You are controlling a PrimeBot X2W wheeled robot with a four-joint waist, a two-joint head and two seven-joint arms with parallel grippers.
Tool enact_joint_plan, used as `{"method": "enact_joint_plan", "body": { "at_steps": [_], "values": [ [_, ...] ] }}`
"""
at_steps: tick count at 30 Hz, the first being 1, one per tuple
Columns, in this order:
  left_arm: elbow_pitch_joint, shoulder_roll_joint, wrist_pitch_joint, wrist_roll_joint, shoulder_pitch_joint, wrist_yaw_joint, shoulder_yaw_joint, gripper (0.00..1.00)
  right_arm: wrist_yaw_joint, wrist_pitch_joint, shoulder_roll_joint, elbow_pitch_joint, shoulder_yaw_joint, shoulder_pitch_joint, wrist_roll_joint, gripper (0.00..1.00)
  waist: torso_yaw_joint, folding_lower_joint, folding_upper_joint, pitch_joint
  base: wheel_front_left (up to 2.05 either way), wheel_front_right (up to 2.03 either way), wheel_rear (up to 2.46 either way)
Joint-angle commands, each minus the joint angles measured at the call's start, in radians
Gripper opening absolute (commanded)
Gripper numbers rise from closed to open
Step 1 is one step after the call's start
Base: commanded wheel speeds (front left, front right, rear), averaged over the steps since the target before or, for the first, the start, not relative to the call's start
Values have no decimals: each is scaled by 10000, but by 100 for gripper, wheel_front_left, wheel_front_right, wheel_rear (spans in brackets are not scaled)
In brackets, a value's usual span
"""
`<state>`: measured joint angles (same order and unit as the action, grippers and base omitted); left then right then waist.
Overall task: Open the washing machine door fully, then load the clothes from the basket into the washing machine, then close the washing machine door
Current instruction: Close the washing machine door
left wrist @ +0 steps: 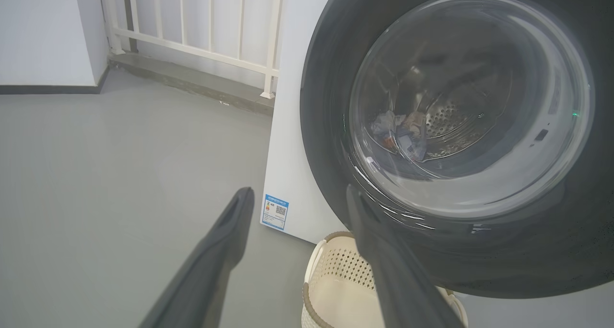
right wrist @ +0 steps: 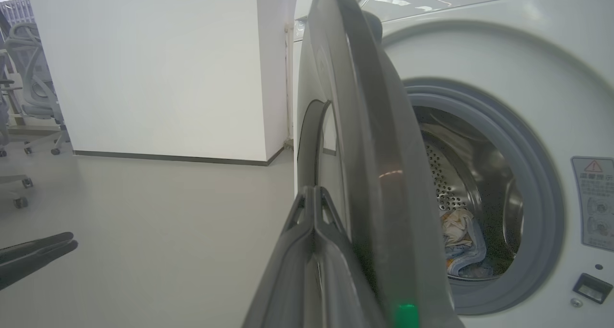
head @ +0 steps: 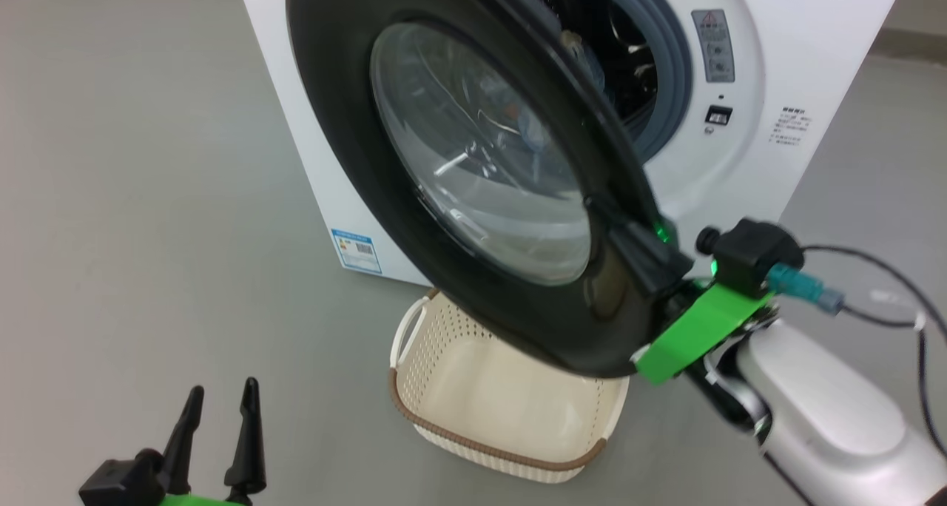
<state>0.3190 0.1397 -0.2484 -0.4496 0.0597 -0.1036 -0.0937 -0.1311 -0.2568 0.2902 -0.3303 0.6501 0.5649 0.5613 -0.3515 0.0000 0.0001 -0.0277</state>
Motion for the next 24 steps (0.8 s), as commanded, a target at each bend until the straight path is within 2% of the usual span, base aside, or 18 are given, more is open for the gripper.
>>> {"method": "enact_joint_plan", "body": {
  "at_steps": [1,12,24],
  "values": [
    [-214,123,-113,-96,526,25,260,100,4,-49,241,-56,-199,508,30,0,16,0,-1,-325,0,0,0],
    [-120,-11,-128,-81,1055,-73,154,100,4,-49,1013,-864,-746,1729,171,0,-191,0,-1,-1376,0,0,0],
    [-135,-210,-132,50,1806,-202,116,100,4,-49,1633,-1628,-717,3682,383,0,-574,0,-1,-2648,0,0,0]
  ]
}}
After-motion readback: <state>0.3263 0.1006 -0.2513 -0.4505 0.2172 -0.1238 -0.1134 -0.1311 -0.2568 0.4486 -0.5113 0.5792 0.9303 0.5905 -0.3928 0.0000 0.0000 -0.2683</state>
